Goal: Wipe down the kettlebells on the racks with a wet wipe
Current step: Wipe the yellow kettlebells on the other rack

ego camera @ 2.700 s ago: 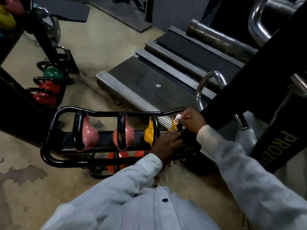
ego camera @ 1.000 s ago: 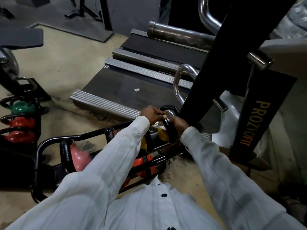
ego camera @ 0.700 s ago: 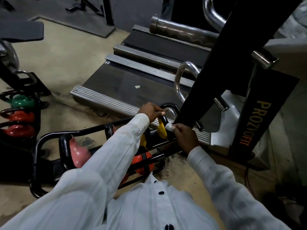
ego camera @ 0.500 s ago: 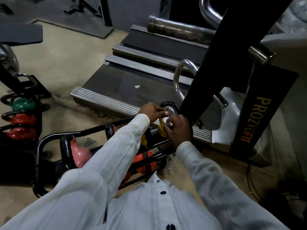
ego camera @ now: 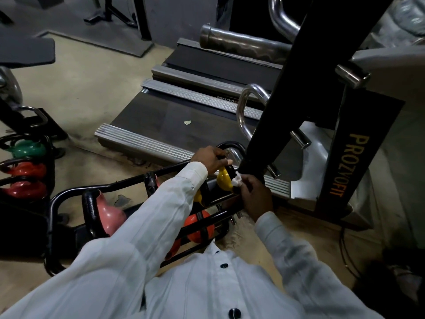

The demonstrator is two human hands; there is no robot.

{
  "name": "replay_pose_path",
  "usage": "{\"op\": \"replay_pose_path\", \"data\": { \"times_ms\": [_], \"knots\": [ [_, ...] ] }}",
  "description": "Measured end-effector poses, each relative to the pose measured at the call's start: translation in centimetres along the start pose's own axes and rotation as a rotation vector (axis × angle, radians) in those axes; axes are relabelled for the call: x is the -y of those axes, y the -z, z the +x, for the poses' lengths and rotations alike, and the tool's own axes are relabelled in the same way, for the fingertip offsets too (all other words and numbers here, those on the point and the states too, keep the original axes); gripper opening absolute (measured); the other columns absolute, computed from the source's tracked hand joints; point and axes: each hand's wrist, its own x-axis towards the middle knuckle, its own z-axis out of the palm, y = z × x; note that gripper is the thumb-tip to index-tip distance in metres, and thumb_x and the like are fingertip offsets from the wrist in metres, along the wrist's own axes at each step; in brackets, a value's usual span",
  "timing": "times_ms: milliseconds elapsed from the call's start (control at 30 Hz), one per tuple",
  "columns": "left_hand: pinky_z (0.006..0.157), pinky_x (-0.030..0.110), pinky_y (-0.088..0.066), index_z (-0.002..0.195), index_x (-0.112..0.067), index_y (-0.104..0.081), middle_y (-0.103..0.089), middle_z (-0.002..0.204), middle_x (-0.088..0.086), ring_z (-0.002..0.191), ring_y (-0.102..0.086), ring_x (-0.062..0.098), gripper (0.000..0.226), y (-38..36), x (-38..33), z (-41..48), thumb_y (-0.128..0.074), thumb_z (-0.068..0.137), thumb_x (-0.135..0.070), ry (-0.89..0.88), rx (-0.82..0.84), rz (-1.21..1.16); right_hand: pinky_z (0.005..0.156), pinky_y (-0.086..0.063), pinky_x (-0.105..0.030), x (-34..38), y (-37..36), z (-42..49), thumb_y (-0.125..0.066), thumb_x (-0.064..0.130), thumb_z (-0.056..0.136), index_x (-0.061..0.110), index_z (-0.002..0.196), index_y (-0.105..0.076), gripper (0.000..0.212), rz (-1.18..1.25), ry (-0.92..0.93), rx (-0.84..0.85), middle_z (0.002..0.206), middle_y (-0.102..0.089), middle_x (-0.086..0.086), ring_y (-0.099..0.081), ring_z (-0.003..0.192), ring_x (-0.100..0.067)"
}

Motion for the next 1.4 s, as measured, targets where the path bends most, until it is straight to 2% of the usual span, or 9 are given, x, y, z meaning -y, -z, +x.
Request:
{"op": "replay_pose_path", "data": {
  "times_ms": [133, 233, 400, 500, 633, 867, 1033, 1267, 1400],
  "knots": [
    [0.096, 0.037, -0.049, 0.127, -0.035, -0.061, -0.065, 0.127, -0.002, 0.114, -0.061, 0.024, 0.057, -0.2, 0.1, -0.7, -0.068, 0.077, -0.061, -0.030, 0.011, 0.087, 0.068, -0.048, -0.028, 2.8, 0.5, 4.0, -0.062, 0.017, 0.091, 0.019, 0.079, -0.070, 0.015, 0.295, -0.233, 0.200, 0.075, -0.069, 0.001, -0.065, 0.068, -0.013],
    [0.098, 0.037, -0.048, 0.130, -0.034, -0.059, -0.064, 0.129, -0.001, 0.118, -0.058, 0.025, 0.056, 0.0, 0.0, -0.8, -0.066, 0.080, -0.059, -0.036, 0.014, 0.130, 0.048, -0.033, -0.020, 4.1, 0.6, 6.4, -0.058, 0.014, 0.090, 0.016, 0.067, -0.059, 0.023, 0.261, -0.418, 0.302, 0.048, -0.051, 0.003, -0.044, 0.039, -0.008],
    [0.095, 0.037, -0.049, 0.128, -0.039, -0.058, -0.066, 0.124, -0.001, 0.116, -0.059, 0.026, 0.057, 0.3, 0.2, -0.5, -0.064, 0.078, -0.065, 0.001, 0.017, 0.167, 0.045, -0.034, -0.021, 4.0, 1.2, 6.0, -0.052, 0.015, 0.093, 0.008, 0.074, -0.059, 0.021, 0.006, -0.390, 0.405, 0.055, -0.051, -0.006, -0.046, 0.045, -0.017],
    [0.094, 0.038, -0.049, 0.127, -0.041, -0.059, -0.066, 0.123, -0.002, 0.115, -0.060, 0.025, 0.055, 0.1, 0.2, -0.5, -0.063, 0.078, -0.066, -0.002, 0.008, 0.163, 0.042, -0.043, -0.018, 3.1, 1.5, 3.5, -0.049, 0.017, 0.099, 0.006, 0.096, -0.065, 0.019, 0.134, -0.277, 0.371, 0.075, -0.062, -0.013, -0.058, 0.048, -0.014],
    [0.094, 0.036, -0.047, 0.128, -0.041, -0.058, -0.065, 0.125, -0.001, 0.117, -0.058, 0.026, 0.052, -0.2, -0.4, -0.6, -0.062, 0.081, -0.062, -0.004, -0.004, 0.162, 0.059, -0.043, -0.005, 1.0, 1.9, 0.1, -0.067, 0.024, 0.091, 0.022, 0.104, -0.069, 0.014, 0.049, -0.096, 0.146, 0.092, -0.065, 0.009, -0.060, 0.081, -0.001],
    [0.094, 0.038, -0.050, 0.128, -0.034, -0.059, -0.066, 0.123, -0.002, 0.114, -0.061, 0.025, 0.061, -0.4, -0.8, -1.0, -0.064, 0.077, -0.067, -0.006, -0.009, 0.143, 0.069, -0.035, -0.026, 2.1, -1.1, 0.8, -0.075, 0.015, 0.076, 0.015, 0.081, -0.058, 0.018, -0.232, 0.112, -0.092, 0.092, -0.049, 0.000, -0.049, 0.082, -0.014],
    [0.093, 0.037, -0.049, 0.127, -0.033, -0.060, -0.066, 0.122, -0.003, 0.113, -0.061, 0.025, 0.064, -0.5, -1.0, -1.1, -0.065, 0.075, -0.069, 0.007, -0.018, 0.162, 0.068, -0.042, -0.031, 0.1, -2.5, -1.0, -0.068, 0.019, 0.080, 0.014, 0.087, -0.053, 0.017, -0.398, 0.119, -0.106, 0.100, -0.047, -0.007, -0.053, 0.088, -0.026],
    [0.090, 0.038, -0.052, 0.122, -0.031, -0.063, -0.069, 0.116, -0.002, 0.108, -0.063, 0.025, 0.063, -0.6, -0.9, -0.9, -0.066, 0.072, -0.070, 0.013, -0.008, 0.144, 0.076, -0.050, -0.041, -0.3, -2.3, -1.0, -0.063, 0.014, 0.083, 0.014, 0.093, -0.052, 0.015, -0.269, -0.003, -0.109, 0.106, -0.052, -0.008, -0.058, 0.095, -0.032],
    [0.093, 0.039, -0.051, 0.122, -0.029, -0.064, -0.068, 0.118, 0.000, 0.110, -0.062, 0.026, 0.062, -0.6, -0.7, -0.9, -0.068, 0.074, -0.066, 0.017, -0.010, 0.098, 0.088, -0.050, -0.035, -1.1, -1.9, -1.1, -0.063, 0.008, 0.085, 0.013, 0.098, -0.058, 0.014, -0.130, -0.073, -0.136, 0.110, -0.062, -0.006, -0.062, 0.102, -0.026]
  ]
}}
